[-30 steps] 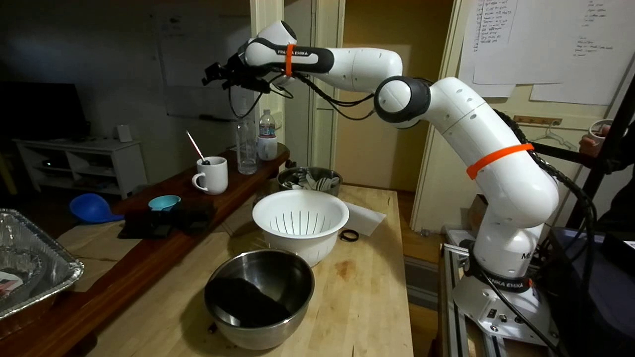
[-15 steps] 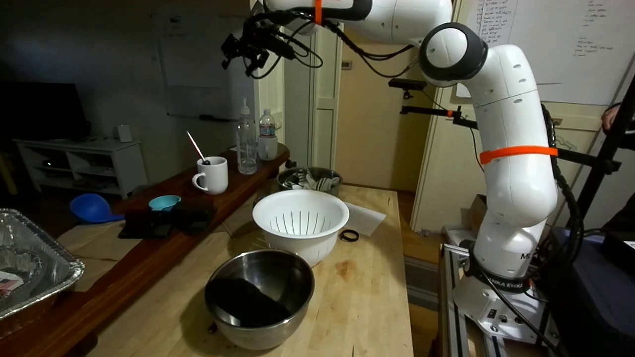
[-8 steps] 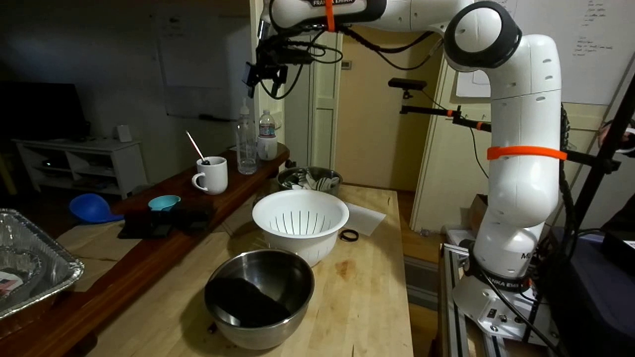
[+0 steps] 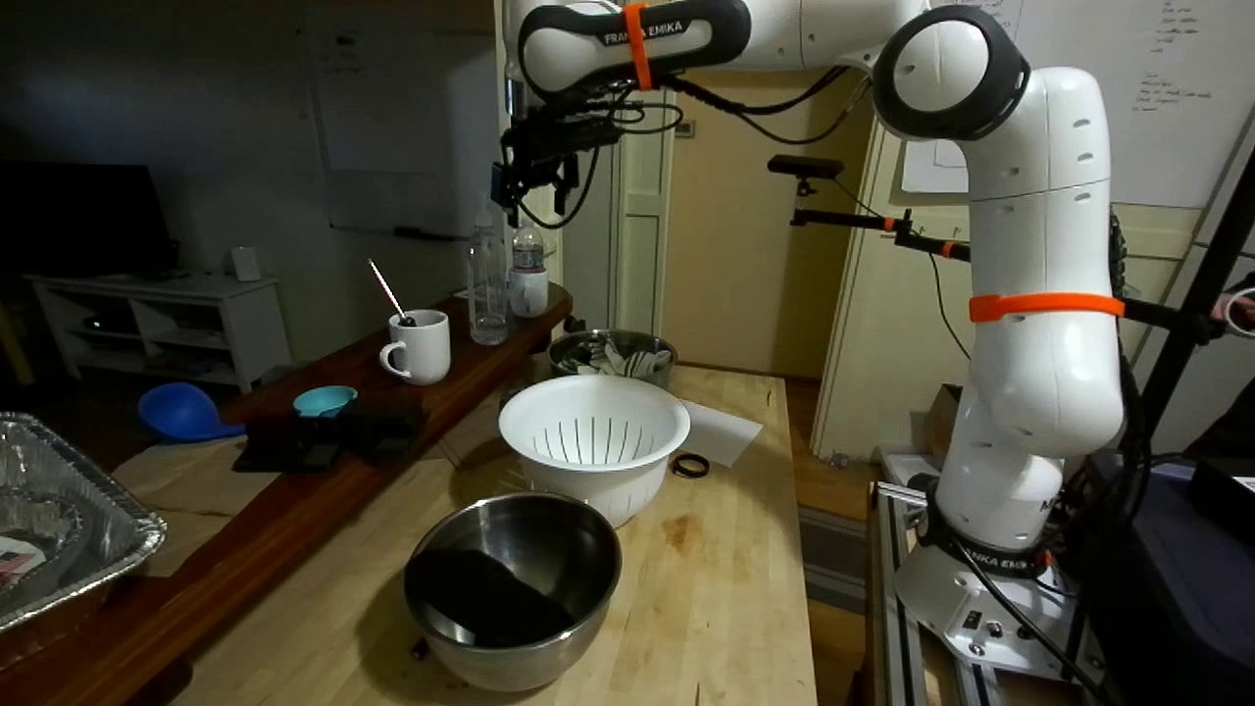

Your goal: Move the soap bottle forward and put the jar inside the white bowl

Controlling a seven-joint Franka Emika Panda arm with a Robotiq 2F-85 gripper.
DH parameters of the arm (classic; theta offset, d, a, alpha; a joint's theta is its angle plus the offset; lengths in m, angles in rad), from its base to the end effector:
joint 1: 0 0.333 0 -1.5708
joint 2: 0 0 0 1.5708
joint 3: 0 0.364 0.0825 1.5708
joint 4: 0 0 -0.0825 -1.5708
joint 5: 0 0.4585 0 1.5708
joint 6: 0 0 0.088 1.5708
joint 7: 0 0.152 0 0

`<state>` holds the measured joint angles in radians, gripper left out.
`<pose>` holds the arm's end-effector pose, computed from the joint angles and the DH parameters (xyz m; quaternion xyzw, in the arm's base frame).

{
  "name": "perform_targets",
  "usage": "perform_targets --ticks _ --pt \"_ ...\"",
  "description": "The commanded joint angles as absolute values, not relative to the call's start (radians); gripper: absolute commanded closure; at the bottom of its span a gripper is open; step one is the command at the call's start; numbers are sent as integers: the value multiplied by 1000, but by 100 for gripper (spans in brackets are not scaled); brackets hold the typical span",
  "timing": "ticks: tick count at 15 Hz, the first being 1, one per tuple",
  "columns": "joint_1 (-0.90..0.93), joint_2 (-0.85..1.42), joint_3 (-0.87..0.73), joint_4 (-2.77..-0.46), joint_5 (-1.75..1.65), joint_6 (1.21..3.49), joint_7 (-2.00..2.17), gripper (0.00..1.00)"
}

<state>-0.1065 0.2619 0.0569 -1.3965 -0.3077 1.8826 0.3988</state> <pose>0.7548 -0.0783 0.5819 0.9648 -0.1907 0.1340 0.1216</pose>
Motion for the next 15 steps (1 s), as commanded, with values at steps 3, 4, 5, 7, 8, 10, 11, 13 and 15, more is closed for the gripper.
perform_targets --ticks 3,4,5,7,8,10,11,13,15 --pt "42 356 -41 -1353 -418 2054 626 0" --pt "62 368 -54 -1347 -431 2068 670 0" --pt "82 381 -71 -1346 -458 2087 726 0" --pt "114 399 -105 -1345 -503 2107 847 0" --pt "126 402 -123 -1350 -528 2111 911 0" --pt "142 406 -149 -1353 -566 2099 1002 0" --pt "146 410 -157 -1353 -582 2097 1037 0" --pt "149 416 -166 -1349 -610 2092 1091 0" --pt "148 430 -169 -1340 -642 2111 1130 0"
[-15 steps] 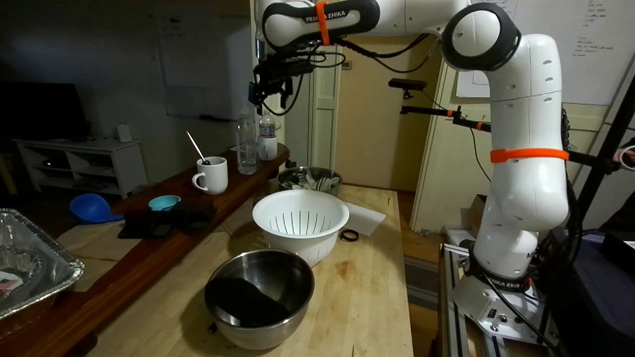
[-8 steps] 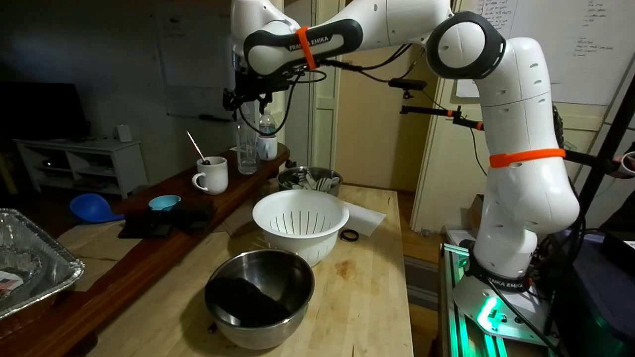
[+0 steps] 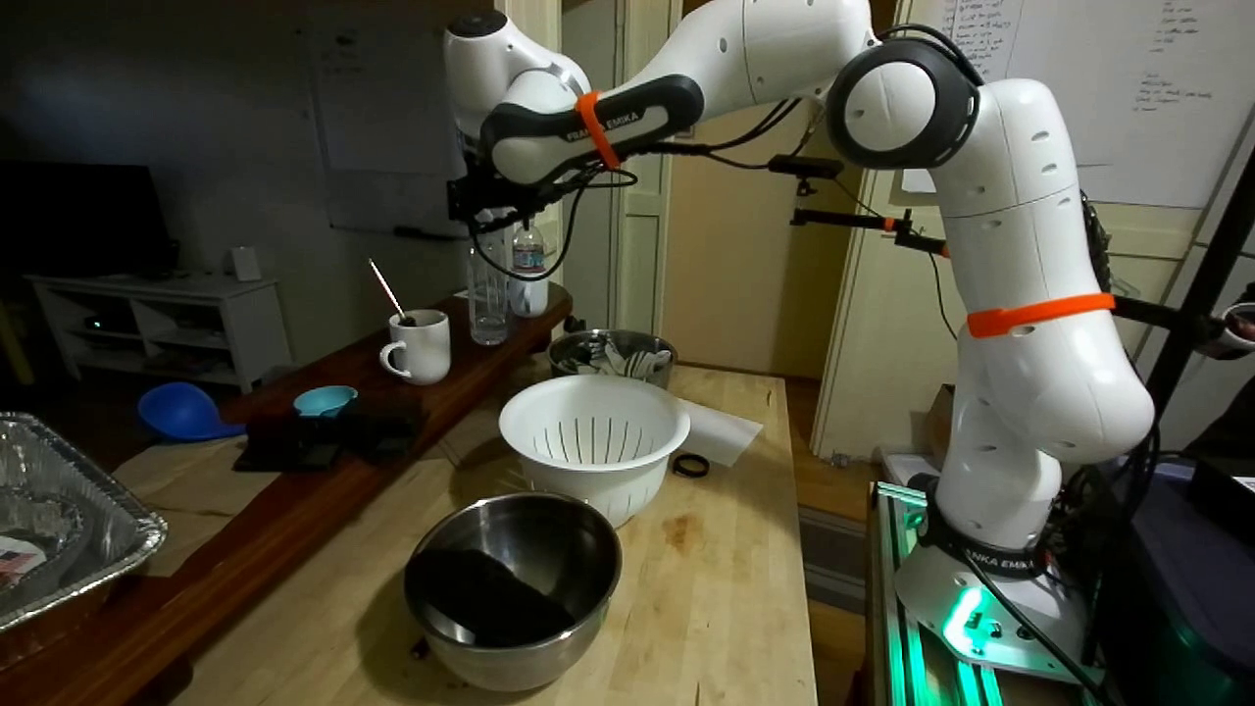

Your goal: Move the soap bottle forward and put the jar inside the white bowl

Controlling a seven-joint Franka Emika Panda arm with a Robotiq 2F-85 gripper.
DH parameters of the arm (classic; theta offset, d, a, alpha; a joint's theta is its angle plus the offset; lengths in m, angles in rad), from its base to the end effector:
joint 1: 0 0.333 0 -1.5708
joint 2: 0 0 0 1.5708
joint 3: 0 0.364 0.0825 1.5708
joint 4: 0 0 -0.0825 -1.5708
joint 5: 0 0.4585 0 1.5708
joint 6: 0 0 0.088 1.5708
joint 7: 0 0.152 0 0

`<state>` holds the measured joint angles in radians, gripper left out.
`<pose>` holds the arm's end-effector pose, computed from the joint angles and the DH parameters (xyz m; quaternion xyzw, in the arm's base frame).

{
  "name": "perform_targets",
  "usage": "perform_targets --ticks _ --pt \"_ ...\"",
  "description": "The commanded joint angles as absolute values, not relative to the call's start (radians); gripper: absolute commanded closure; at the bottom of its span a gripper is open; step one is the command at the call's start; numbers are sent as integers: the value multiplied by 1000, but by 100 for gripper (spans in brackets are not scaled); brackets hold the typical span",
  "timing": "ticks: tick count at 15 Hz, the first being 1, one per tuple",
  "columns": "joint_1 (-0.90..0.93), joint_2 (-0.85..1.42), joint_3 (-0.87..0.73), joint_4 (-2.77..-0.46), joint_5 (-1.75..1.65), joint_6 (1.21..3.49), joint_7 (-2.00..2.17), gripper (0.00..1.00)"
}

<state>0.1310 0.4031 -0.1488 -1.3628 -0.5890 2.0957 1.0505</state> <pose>0.8188 -0.0420 0.5324 0.8614 -0.3796 0.2844 0.1815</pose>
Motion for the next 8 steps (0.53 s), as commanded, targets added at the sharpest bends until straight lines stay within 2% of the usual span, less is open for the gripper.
perform_targets --ticks 1,8 --pt "149 442 -167 -1330 -658 2115 1144 0" --pt "156 516 -162 -1263 -718 2127 1215 0"
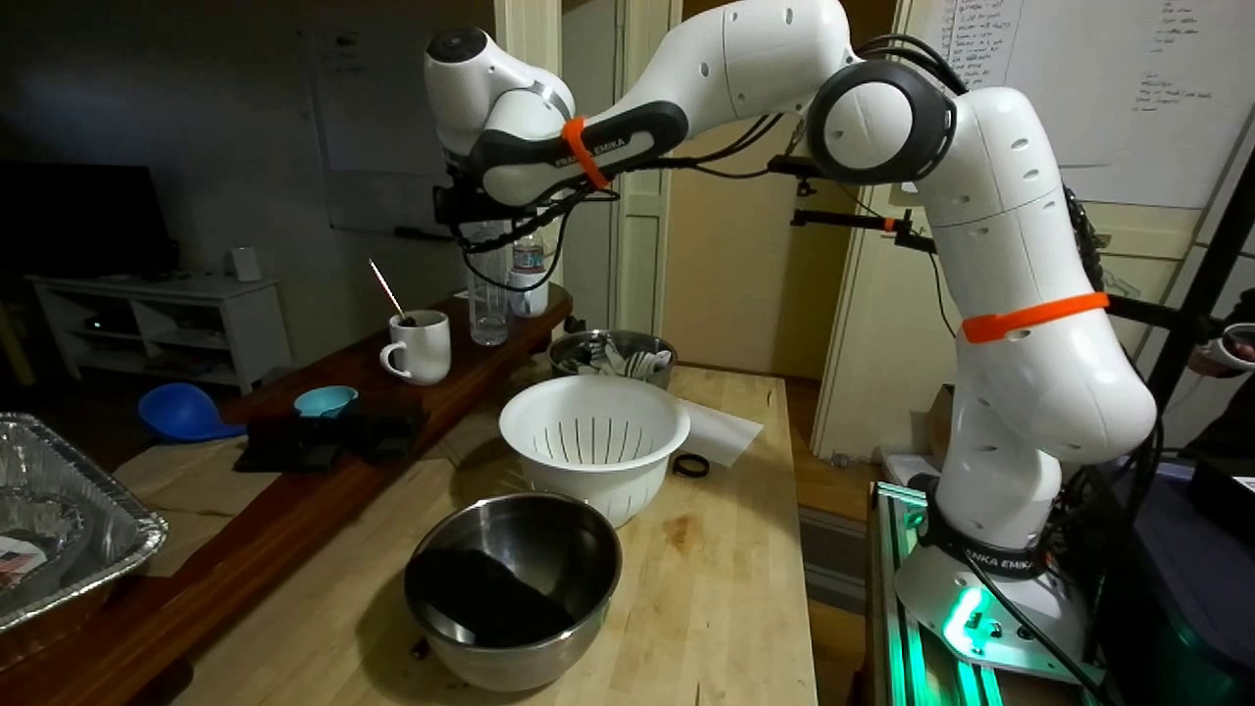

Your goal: Move the soap bottle forward and put the jar inside the white bowl

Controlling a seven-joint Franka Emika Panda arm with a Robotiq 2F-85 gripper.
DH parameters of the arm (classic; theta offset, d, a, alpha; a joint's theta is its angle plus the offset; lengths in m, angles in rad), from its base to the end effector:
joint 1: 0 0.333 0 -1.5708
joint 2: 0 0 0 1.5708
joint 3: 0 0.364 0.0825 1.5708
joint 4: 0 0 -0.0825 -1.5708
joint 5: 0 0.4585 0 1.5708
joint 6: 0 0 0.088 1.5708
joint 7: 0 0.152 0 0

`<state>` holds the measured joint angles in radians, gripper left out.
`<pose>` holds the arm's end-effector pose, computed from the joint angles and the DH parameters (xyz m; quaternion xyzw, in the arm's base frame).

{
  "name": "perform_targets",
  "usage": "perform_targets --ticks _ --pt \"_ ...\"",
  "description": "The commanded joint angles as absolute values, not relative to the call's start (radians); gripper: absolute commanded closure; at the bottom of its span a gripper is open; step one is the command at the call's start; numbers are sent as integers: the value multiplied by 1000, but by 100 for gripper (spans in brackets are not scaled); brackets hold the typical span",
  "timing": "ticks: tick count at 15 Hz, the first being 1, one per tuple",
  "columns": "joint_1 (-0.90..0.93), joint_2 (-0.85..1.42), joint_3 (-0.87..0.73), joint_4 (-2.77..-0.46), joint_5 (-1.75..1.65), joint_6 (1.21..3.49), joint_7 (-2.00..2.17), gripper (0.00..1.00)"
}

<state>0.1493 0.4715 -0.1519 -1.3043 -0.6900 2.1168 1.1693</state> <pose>0.8419 -0.0293 0.5195 0.8374 -0.3922 0.3240 0.1999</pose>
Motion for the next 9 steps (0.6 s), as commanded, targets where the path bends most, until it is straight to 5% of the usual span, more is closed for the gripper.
perform_targets --ticks 1,9 --pt "156 523 -161 -1260 -716 2125 1221 0" --pt "153 575 -171 -1237 -711 2129 1260 0"
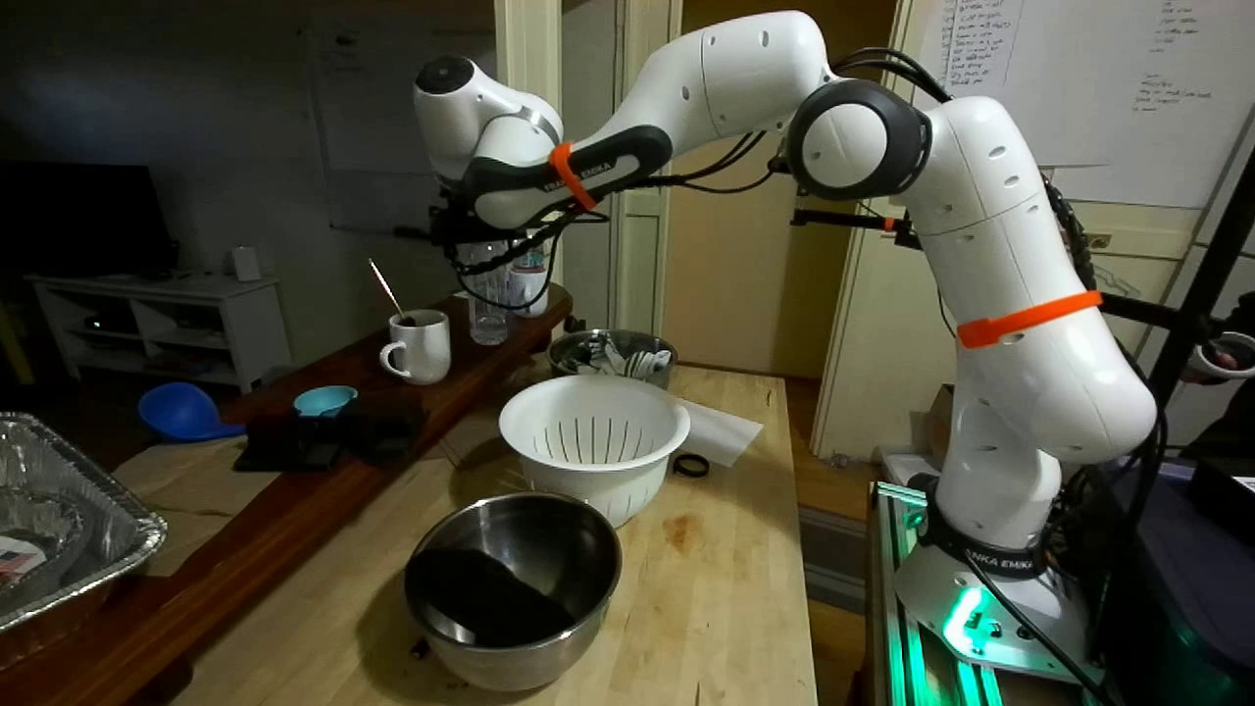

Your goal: Move the soap bottle forward and put the jar inside the white bowl

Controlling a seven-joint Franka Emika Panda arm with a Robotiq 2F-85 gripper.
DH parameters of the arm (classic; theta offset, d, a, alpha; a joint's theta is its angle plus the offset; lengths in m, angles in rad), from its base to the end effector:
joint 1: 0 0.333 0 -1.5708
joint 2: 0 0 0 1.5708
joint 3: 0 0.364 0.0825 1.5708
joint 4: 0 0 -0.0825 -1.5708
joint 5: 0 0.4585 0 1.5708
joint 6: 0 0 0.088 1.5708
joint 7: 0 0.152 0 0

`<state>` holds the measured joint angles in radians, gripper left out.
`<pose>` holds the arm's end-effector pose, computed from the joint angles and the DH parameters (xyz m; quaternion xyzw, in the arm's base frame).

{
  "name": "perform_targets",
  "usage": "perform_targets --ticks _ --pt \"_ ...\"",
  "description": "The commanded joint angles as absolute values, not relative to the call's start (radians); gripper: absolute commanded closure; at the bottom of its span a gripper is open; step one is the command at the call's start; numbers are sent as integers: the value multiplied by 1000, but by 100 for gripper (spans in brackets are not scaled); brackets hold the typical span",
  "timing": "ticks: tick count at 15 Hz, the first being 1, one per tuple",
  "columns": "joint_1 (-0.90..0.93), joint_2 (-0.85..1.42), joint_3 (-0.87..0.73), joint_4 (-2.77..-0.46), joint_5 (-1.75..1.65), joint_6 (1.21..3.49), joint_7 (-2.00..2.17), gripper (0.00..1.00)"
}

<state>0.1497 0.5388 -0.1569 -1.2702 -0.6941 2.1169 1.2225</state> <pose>0.8569 -0.0292 0.4843 0.8302 -0.4088 0.3192 0.2045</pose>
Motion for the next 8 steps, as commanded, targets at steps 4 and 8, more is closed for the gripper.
perform_targets --ticks 4,8 --pt "152 595 -180 -1220 -709 2130 1267 28" --pt "152 604 -184 -1207 -706 2130 1264 52"
